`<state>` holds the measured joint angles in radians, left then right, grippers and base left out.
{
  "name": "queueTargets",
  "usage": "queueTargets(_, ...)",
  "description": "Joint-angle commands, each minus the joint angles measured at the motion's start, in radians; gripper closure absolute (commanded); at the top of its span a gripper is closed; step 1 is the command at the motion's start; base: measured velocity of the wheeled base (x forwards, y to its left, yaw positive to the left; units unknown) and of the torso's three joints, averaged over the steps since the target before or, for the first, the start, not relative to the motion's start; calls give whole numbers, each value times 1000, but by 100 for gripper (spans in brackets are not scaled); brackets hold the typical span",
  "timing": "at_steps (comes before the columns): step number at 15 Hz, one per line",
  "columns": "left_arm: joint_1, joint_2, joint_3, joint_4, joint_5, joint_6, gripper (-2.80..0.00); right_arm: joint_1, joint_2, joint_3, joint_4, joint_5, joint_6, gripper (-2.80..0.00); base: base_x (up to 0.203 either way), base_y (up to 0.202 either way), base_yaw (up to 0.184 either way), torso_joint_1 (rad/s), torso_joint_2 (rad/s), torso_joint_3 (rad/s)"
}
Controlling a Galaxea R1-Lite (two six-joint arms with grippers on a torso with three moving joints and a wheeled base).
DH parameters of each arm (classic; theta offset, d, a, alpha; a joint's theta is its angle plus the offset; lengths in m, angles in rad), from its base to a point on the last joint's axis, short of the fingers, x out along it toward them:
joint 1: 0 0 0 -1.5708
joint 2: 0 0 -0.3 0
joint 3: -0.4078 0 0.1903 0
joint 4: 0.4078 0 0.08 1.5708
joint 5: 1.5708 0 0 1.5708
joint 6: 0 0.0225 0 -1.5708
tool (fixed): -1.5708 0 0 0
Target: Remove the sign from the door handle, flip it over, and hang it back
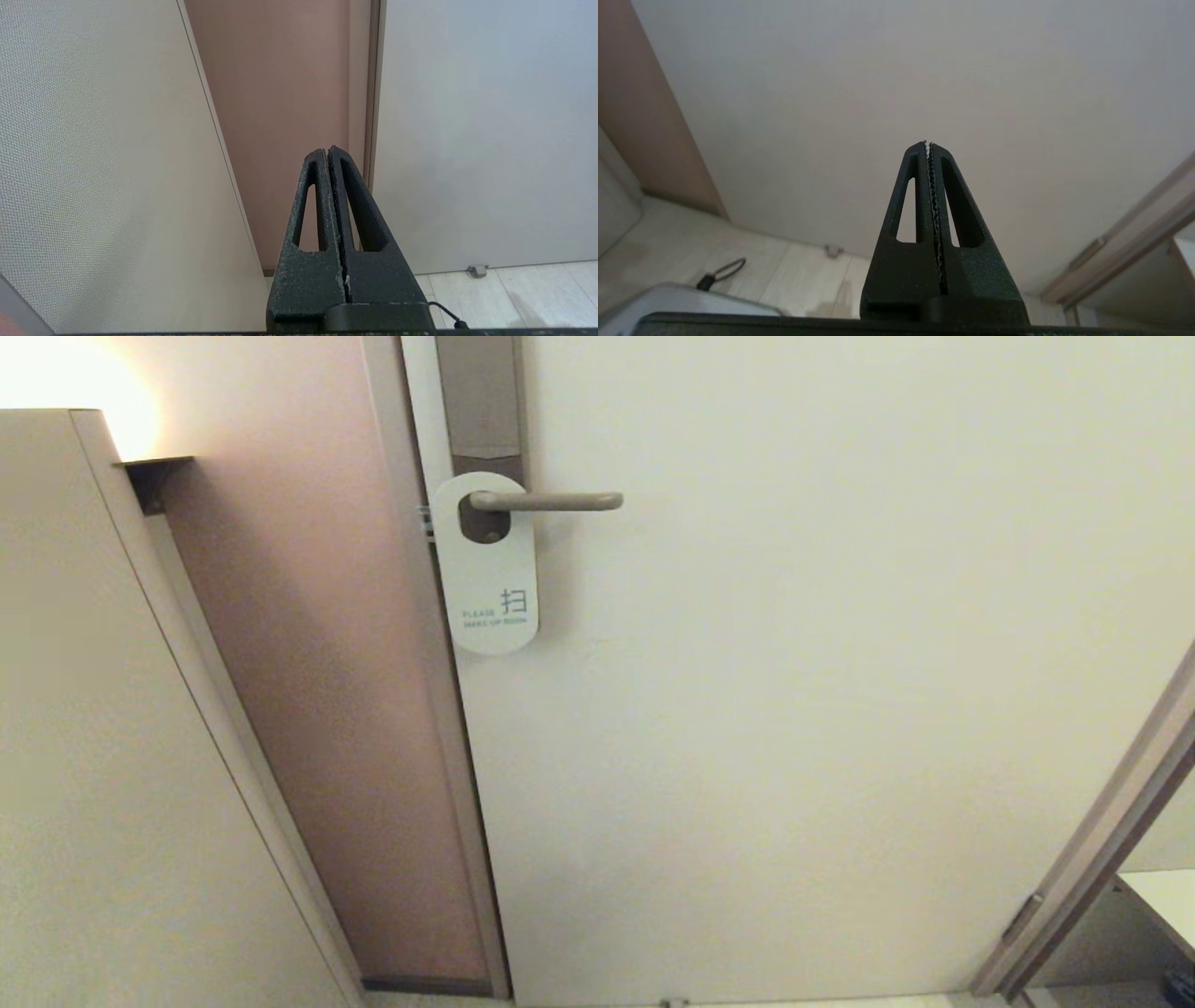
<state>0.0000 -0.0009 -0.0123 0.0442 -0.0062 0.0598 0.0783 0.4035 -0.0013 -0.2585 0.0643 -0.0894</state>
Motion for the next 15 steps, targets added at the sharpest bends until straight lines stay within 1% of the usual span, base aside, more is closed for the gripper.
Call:
queueTargets(1,0,1,0,0,0,0,0,-6,-82,1,59,2,-1,0,0,0,0,0,0,0)
queueTargets(5,0,1,0,0,0,0,0,-40,-192,1,170,-4,-1,0,0,0,0,0,0,0)
queueTargets(12,0,1,0,0,0,0,0,-71,-324,1,201,-12,-4,0,0,0,0,0,0,0)
queueTargets(14,0,1,0,0,0,0,0,-74,-365,0,262,-17,-4,0,0,0,0,0,0,0)
queueTargets(15,0,1,0,0,0,0,0,-74,-376,1,263,-18,-6,0,0,0,0,0,0,0)
